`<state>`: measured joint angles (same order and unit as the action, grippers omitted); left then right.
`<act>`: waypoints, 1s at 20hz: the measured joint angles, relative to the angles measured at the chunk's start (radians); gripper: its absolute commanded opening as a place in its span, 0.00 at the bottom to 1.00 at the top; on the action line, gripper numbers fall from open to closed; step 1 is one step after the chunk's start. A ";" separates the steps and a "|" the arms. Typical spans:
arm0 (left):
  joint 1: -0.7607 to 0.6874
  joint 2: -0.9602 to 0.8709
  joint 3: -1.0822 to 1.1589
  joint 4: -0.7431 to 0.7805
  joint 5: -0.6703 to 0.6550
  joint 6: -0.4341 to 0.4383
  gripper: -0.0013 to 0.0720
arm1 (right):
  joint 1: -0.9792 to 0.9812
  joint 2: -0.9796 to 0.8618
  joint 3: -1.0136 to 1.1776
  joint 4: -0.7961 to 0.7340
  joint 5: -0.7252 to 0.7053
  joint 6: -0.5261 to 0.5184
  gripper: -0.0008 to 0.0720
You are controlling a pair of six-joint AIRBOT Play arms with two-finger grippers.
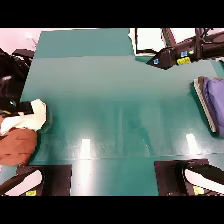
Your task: Fold the shirts.
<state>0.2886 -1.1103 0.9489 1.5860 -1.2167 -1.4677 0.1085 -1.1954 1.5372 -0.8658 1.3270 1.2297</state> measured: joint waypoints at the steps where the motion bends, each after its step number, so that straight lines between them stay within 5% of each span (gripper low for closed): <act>1: 0.005 0.000 -0.026 0.004 0.025 0.000 0.92 | 0.000 -0.003 0.000 0.000 0.000 0.000 0.04; 2: 0.009 0.001 -0.045 0.007 0.043 -0.001 0.89 | 0.000 -0.006 0.000 0.000 0.000 0.000 0.04; 4: 0.014 0.002 -0.071 0.013 0.065 -0.009 0.06 | 0.000 -0.009 0.000 0.002 -0.001 0.000 0.04; 13: -0.051 0.111 0.196 0.002 0.010 -0.023 0.04 | 0.000 0.067 0.003 0.002 -0.101 0.000 0.04; 20: -0.436 0.219 0.718 -0.016 -0.040 -0.024 0.04 | -0.060 0.175 0.098 0.000 -0.238 0.006 0.03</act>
<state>-0.1474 -0.8913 1.6672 1.5703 -1.2572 -1.4914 0.0483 -1.0206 1.6348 -0.8654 1.0885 1.2362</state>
